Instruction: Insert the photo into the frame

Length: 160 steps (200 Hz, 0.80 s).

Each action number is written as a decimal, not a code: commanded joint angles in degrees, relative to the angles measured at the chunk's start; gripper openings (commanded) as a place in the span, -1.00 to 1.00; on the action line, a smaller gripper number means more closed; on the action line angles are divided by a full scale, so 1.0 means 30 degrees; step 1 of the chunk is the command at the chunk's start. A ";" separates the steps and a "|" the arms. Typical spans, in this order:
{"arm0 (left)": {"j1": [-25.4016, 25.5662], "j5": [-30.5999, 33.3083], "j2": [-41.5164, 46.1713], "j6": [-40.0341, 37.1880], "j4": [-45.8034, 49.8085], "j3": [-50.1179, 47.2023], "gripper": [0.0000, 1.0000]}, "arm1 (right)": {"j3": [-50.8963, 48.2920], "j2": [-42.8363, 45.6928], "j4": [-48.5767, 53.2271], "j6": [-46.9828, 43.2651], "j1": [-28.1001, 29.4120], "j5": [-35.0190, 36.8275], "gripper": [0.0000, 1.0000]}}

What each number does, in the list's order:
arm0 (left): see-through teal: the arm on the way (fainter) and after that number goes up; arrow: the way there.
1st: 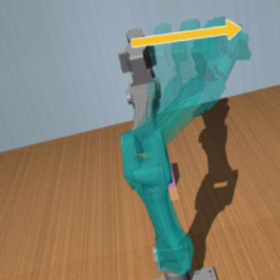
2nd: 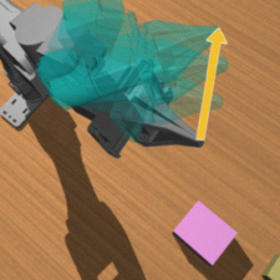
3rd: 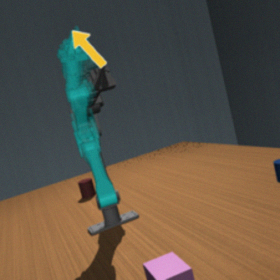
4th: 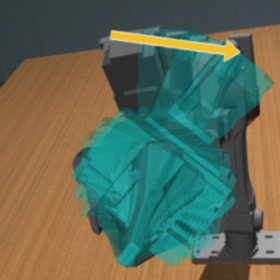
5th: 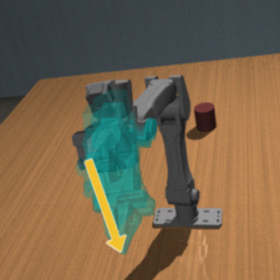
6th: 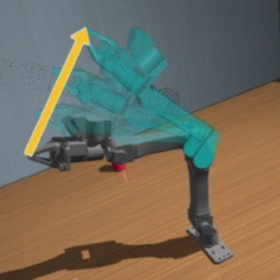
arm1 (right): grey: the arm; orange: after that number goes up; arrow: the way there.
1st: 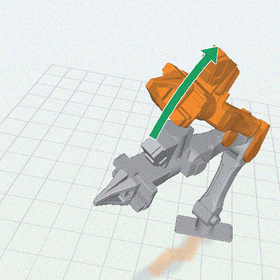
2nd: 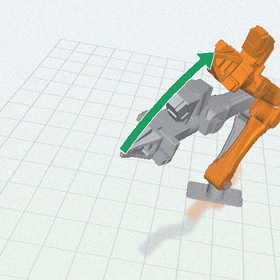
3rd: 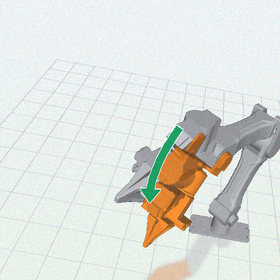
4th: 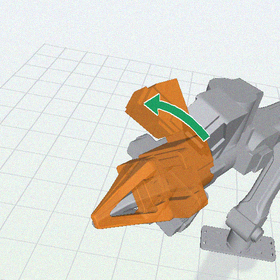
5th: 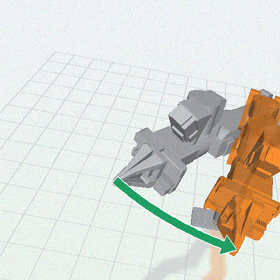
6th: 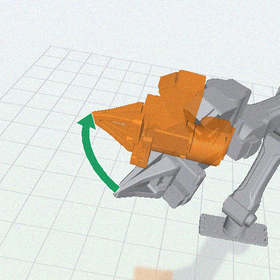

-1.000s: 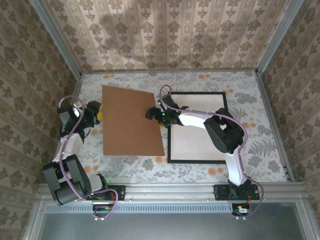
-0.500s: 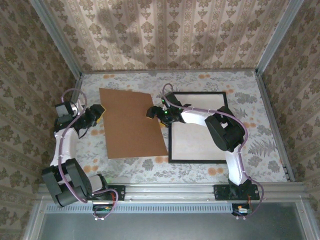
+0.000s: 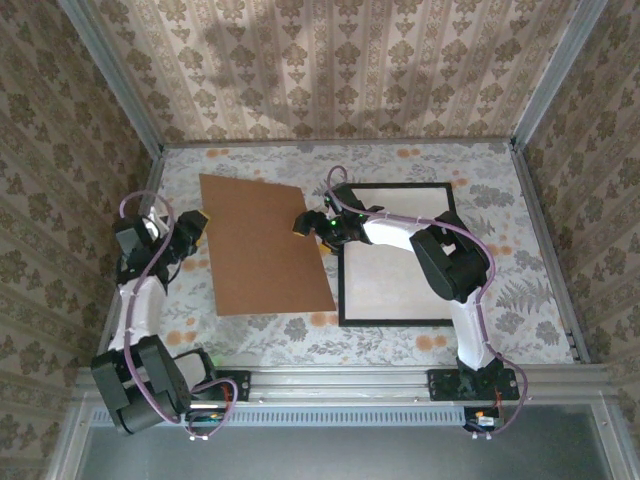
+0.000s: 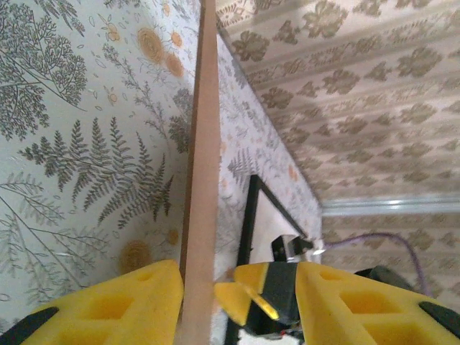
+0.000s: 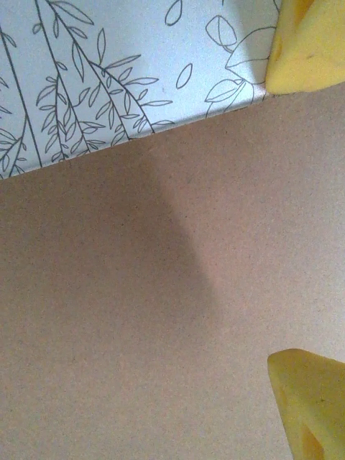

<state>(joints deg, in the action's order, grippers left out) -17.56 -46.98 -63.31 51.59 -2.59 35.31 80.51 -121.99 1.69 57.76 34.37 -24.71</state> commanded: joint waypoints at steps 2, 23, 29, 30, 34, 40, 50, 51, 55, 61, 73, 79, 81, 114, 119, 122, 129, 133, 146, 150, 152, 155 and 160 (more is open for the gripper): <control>0.1422 -0.2417 0.0030 0.4039 0.0272 -0.0931 -0.06 | -0.0030 -0.2167 -0.5077 0.0045 0.1105 -0.1256 0.84; 0.1568 -0.3469 -0.0707 0.4806 -0.0015 -0.0914 -0.05 | -0.0059 -0.2109 -0.5150 0.0098 0.1167 -0.1157 0.84; 0.1590 -0.3760 -0.0873 0.5221 -0.0312 -0.1008 -0.05 | -0.0059 -0.2109 -0.5138 0.0112 0.1177 -0.1168 0.84; 0.1598 -0.3791 -0.0886 0.5320 -0.0384 -0.1042 -0.04 | -0.0059 -0.2109 -0.5137 0.0112 0.1188 -0.1168 0.84; 0.1622 -0.3990 -0.0940 0.5759 -0.0744 -0.1159 -0.04 | -0.0059 -0.2109 -0.5163 0.0113 0.1199 -0.1168 0.84; 0.1650 -0.4228 -0.0943 0.6448 -0.1492 -0.1394 -0.04 | -0.0046 -0.2135 -0.5164 0.0095 0.1199 -0.1196 0.84; 0.1665 -0.4378 -0.0830 0.6911 -0.1740 -0.1516 -0.05 | -0.0030 -0.2137 -0.5164 0.0054 0.1199 -0.1183 0.84; 0.1665 -0.4378 -0.0806 0.6927 -0.1698 -0.1516 -0.05 | -0.0030 -0.2138 -0.5164 0.0054 0.1199 -0.1175 0.84; 0.1655 -0.4371 -0.0736 0.6892 -0.1514 -0.1467 -0.04 | -0.0030 -0.2138 -0.5150 0.0020 0.1200 -0.1168 0.84; 0.1668 -0.4404 -0.0626 0.6632 -0.1043 -0.1367 -0.05 | -0.0015 -0.2160 -0.5143 -0.0004 0.1185 -0.1183 0.84; 0.1665 -0.4259 -0.0356 0.5299 0.0793 -0.0783 -0.05 | -0.0001 -0.2167 -0.5137 -0.0061 0.1188 -0.1197 0.84; 0.1664 -0.4091 -0.0264 0.4140 0.1986 -0.0342 -0.04 | 0.0025 -0.2153 -0.5135 -0.0128 0.1221 -0.1219 0.84; 0.1650 -0.3992 -0.0257 0.3591 0.2558 -0.0131 -0.05 | 0.0027 -0.2160 -0.5135 -0.0125 0.1196 -0.1223 0.84; 0.1836 -0.1663 -0.0514 -0.4505 1.0367 0.2965 -0.05 | 0.0233 -0.2196 -0.4967 -0.0543 0.1200 -0.1542 0.83; 0.1818 -0.1479 -0.0587 -0.5080 1.0817 0.3154 -0.06 | 0.0282 -0.2185 -0.4910 -0.0611 0.1167 -0.1578 0.83; 0.1812 -0.1343 -0.0626 -0.5385 1.1072 0.3253 -0.06 | 0.0313 -0.2180 -0.4847 -0.0677 0.1163 -0.1607 0.83; 0.1807 -0.1217 -0.0686 -0.5970 1.1296 0.3402 -0.06 | 0.0419 -0.2218 -0.4761 -0.0793 0.1137 -0.1726 0.84; 0.1811 -0.1259 -0.0712 -0.6160 1.1246 0.3422 -0.06 | 0.0476 -0.2253 -0.4731 -0.0848 0.1100 -0.1849 0.84; 0.1776 -0.1696 -0.0891 -0.6231 1.0851 0.3420 -0.06 | 0.0617 -0.2290 -0.4677 -0.0880 0.1055 -0.2200 0.85; 0.1781 -0.1878 -0.0948 -0.6101 1.0619 0.3407 -0.06 | 0.0615 -0.2285 -0.4746 -0.0815 0.1053 -0.2311 0.86; 0.1774 -0.1944 -0.0977 -0.6001 1.0517 0.3391 -0.06 | 0.0615 -0.2270 -0.4752 -0.0800 0.1053 -0.2333 0.86; 0.1781 -0.2060 -0.1008 -0.5837 1.0288 0.3356 -0.06 | 0.0589 -0.2257 -0.4768 -0.0774 0.1046 -0.2364 0.87; 0.1810 -0.2239 -0.1043 -0.5480 0.9900 0.3279 -0.07 | 0.0578 -0.2226 -0.4755 -0.0739 0.1025 -0.2396 0.88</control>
<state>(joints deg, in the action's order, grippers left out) -14.68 -46.28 -64.20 38.87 17.65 46.61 80.60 -122.04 1.50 57.54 34.26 -25.45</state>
